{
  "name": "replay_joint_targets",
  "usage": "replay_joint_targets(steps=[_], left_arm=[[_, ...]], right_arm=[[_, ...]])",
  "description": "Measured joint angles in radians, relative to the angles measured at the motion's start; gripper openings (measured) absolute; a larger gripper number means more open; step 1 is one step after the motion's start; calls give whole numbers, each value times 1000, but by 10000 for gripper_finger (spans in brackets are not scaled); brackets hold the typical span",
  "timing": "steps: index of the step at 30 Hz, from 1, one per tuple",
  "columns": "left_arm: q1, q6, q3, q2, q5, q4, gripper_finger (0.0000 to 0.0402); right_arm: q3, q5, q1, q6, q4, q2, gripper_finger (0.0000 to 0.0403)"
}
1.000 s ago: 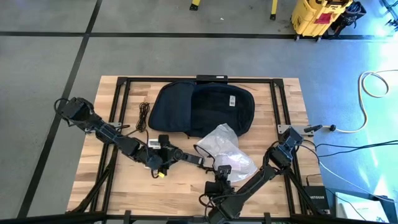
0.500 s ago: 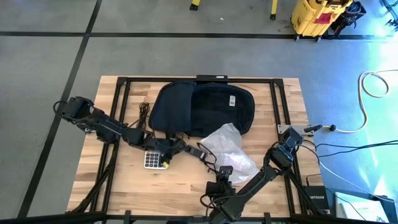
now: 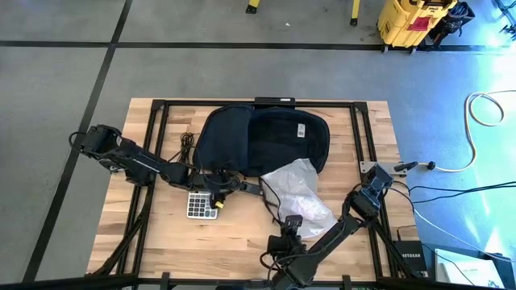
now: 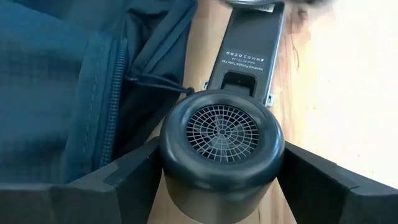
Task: Unpack backpack
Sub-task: Remove the black hand fan from the transparent zip bag, then remove the black pens and game card from the transparent zip bag
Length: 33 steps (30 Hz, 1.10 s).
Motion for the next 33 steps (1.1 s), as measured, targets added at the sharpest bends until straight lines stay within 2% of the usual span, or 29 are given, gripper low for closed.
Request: replay_joint_targets(steps=[8, 17, 28, 33], left_arm=[[-70, -117, 0, 0, -68, 2, 275], [-100, -277, 0, 0, -220, -4, 280], [-104, -319, 0, -2, -235, -15, 353], [-174, -291, 0, -53, -296, 75, 361]], right_arm=[[0, 0, 1, 12, 1, 0, 0], [0, 0, 0, 19, 1, 0, 0], [0, -6, 0, 19, 1, 0, 0], [0, -3, 6, 34, 1, 0, 0]])
